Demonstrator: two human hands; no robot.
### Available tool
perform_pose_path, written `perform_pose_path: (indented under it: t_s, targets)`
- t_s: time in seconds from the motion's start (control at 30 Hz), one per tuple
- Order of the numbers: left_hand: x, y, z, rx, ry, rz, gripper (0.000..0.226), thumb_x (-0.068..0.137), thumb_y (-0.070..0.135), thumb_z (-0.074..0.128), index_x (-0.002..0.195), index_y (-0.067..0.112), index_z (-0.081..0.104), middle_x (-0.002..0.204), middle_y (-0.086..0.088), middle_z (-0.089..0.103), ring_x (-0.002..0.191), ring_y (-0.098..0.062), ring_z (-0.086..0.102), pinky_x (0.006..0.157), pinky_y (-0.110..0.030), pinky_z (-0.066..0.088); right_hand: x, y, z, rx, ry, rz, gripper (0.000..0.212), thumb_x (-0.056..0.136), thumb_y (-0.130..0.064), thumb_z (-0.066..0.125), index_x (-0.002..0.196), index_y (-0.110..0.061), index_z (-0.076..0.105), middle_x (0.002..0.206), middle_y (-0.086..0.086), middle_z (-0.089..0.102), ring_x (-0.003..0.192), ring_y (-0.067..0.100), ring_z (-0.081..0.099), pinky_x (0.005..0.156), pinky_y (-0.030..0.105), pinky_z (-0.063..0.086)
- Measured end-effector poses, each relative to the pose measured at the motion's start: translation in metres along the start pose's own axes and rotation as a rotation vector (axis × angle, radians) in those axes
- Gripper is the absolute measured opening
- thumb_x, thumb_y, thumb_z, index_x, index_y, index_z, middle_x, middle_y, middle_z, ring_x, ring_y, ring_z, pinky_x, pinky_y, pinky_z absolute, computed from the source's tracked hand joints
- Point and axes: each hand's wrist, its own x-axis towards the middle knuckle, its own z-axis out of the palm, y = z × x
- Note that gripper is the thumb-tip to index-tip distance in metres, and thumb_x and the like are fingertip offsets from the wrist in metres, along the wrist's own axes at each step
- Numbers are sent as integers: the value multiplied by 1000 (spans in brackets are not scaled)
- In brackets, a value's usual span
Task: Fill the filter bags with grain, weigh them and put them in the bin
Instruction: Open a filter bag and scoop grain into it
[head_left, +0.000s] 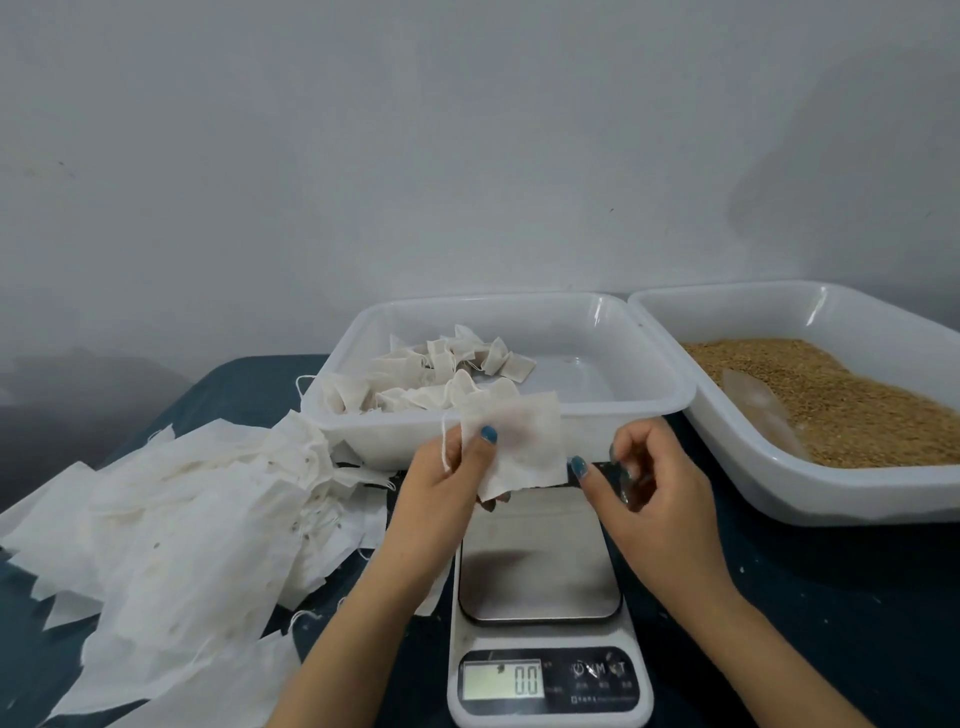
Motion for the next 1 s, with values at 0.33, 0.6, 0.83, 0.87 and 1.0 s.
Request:
perform_pose_path:
  t_s: [0.33,0.6,0.83,0.87,1.0]
  targets:
    - [-18,4,14,591,-265,390,69,92,27,34,155,46,14,160,28,14,140,11,27,113,-31,37,-8,-17,10,308,-289,-72,31,83,-46,65,105,-24,60,103,-12,66,101,15,64,70,19,53]
    - [-24,0,20,549,-312,332,86,80,39,44,149,59,-3,140,25,43,83,-6,63,83,-36,54,-7,-15,9,316,-255,-4,18,83,-42,64,97,-32,69,91,-9,70,86,13,68,67,18,53]
    - [-19,-13,22,331,-330,250,85,79,40,47,148,62,3,109,31,53,80,-4,60,72,-14,46,-7,-13,8,310,-270,4,10,88,-25,71,98,-27,73,90,-11,73,84,8,70,70,14,51]
    - [-18,-14,22,313,-333,247,85,79,39,47,149,61,4,108,31,53,84,1,59,72,-11,44,-7,-12,8,306,-268,3,13,89,-19,70,98,-26,74,91,-11,74,85,7,70,70,13,51]
    - [-19,-14,22,295,-337,255,84,83,38,49,150,58,3,109,30,52,92,7,57,76,-7,41,-8,-10,7,282,-275,-2,14,87,-19,72,100,-25,73,94,-11,73,88,10,69,72,16,53]
